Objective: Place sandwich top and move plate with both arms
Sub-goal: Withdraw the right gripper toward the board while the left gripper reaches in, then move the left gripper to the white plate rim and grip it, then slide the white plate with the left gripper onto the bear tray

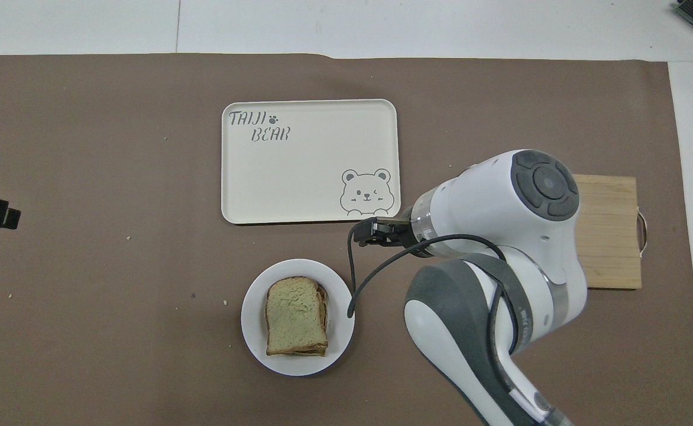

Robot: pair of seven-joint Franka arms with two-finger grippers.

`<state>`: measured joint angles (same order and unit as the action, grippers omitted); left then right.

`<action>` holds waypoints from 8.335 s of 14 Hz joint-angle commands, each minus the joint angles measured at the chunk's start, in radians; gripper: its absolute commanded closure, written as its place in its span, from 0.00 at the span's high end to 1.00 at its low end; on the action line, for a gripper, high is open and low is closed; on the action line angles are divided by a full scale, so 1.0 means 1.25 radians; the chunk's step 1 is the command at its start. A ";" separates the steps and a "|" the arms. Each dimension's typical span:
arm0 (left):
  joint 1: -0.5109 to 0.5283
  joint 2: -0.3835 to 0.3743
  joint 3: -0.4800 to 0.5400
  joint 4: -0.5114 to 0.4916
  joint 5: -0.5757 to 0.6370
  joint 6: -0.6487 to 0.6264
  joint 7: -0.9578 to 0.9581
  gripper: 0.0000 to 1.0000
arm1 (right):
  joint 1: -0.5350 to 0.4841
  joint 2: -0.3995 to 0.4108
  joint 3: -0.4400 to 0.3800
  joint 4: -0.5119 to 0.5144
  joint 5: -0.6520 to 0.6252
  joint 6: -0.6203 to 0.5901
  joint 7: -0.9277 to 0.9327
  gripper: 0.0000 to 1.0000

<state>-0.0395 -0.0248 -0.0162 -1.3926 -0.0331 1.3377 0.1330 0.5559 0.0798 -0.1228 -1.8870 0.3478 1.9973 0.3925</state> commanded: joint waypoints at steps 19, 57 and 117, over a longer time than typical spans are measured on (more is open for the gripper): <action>-0.011 -0.188 0.001 -0.526 -0.209 0.305 -0.002 1.00 | -0.427 -0.138 0.006 0.033 -0.114 -0.302 -0.433 1.00; -0.031 -0.022 0.003 -1.042 -1.041 0.526 0.767 0.68 | -0.387 -0.123 0.020 0.259 -0.333 -0.379 -0.358 1.00; 0.002 0.518 -0.127 -0.165 -0.772 0.637 0.326 0.00 | -0.388 -0.139 0.017 0.274 -0.306 -0.433 -0.426 1.00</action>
<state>-0.0159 0.6184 -0.1795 -1.6182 -1.0222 2.1265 0.5724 0.0742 -0.0904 -0.1012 -1.5419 -0.0405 1.4495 -0.1146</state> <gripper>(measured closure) 0.960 0.000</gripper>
